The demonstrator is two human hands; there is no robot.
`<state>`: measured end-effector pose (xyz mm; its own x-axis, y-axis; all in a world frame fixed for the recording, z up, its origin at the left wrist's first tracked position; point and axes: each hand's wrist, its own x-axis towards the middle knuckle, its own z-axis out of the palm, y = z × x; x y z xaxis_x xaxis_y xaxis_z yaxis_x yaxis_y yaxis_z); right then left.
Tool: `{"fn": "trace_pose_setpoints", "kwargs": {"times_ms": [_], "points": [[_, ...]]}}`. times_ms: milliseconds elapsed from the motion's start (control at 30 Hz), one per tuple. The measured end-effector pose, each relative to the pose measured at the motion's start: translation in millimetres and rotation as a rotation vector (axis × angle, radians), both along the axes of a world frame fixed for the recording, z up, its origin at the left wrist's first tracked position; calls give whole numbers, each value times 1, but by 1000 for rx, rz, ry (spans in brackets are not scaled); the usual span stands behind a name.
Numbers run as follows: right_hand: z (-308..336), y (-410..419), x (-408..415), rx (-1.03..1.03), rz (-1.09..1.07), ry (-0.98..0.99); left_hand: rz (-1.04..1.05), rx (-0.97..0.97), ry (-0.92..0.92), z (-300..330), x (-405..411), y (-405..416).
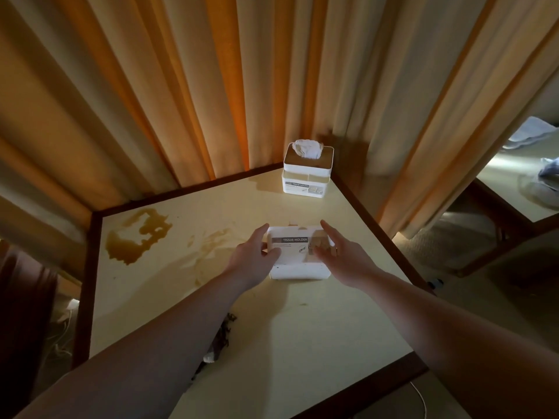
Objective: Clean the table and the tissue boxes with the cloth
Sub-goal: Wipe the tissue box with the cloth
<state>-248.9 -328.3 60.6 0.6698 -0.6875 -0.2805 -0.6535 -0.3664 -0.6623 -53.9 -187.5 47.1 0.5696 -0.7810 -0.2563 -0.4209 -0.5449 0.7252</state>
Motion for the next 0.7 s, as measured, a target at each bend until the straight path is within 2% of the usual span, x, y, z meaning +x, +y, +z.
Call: {"fn": "trace_pose_setpoints", "kwargs": {"times_ms": [267, 400, 533, 700], "points": [[-3, -6, 7, -112, 42, 79, 6, -25, 21, 0, 1, -2], [-2, -5, 5, -299, 58, 182, 38, -52, 2, 0, -1, 10], [4, 12, 0, -511, 177, 79, 71, -33, -48, -2, -4, 43], [1, 46, 10, -599, 368, -36, 94, 43, -131, -9, -8, 101]]}}
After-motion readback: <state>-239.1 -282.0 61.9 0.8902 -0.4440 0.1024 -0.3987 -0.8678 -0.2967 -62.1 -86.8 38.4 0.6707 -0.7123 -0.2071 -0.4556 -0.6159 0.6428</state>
